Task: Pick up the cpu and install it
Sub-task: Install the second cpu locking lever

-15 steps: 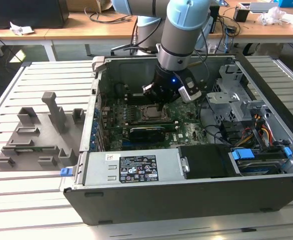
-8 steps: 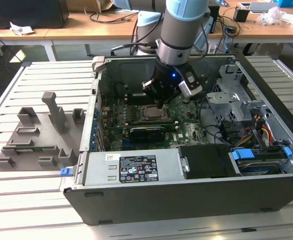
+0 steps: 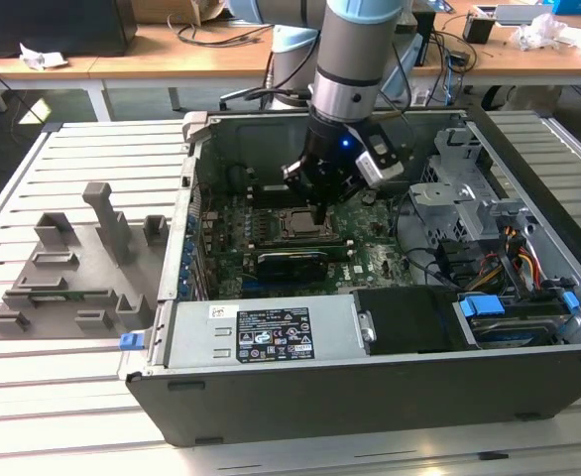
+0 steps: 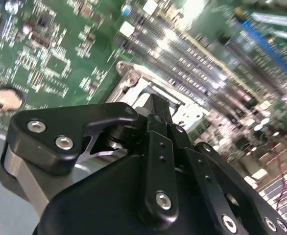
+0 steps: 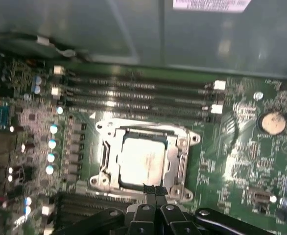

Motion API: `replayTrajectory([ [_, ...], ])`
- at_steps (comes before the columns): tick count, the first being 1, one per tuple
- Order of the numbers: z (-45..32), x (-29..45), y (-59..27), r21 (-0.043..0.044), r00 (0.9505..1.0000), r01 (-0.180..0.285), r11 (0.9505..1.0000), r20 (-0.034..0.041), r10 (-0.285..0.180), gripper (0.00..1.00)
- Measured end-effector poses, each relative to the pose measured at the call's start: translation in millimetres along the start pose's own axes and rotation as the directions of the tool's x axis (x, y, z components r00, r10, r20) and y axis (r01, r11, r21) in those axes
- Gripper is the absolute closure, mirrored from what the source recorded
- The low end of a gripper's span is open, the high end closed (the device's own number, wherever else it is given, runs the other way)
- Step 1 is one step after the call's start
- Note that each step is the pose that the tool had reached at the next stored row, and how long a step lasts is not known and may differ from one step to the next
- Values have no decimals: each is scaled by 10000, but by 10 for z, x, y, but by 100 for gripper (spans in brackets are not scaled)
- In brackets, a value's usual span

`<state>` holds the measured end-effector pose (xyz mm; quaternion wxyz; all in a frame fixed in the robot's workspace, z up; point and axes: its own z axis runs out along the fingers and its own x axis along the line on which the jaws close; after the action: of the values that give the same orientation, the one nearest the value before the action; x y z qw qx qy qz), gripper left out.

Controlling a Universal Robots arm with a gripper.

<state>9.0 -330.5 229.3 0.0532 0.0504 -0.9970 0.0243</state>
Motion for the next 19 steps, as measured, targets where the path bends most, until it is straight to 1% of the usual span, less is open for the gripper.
replayTrajectory([
  [1, -27, 2, 7, 104, 10000, -10, 9999, -12, 10, 89],
  [3, -97, 8, 15, 117, 10000, -11, 9999, -12, 11, 89],
  [6, -242, 24, 12, 115, 10000, -11, 9999, -12, 11, 89],
  [8, -324, 33, 9, 106, 10000, -11, 9999, -11, 11, 89],
  [9, -341, 35, 9, 69, 10000, -7, 10000, -7, 7, 89],
  [10, -360, 37, 8, -38, 10000, 5, 10000, 5, -5, 89],
  [12, -393, 41, 7, -127, 10000, 14, 9999, 13, -13, 89],
  [14, -464, 49, 4, -155, 10000, 16, 9999, 17, -15, 89],
  [15, -524, 55, 1, -182, 10000, 20, 9998, 20, -19, 89],
  [18, -699, 74, -6, -209, 10000, 23, 9998, 22, -22, 89],
  [19, -738, 78, -8, -213, 10000, 23, 9998, 23, -22, 89],
])
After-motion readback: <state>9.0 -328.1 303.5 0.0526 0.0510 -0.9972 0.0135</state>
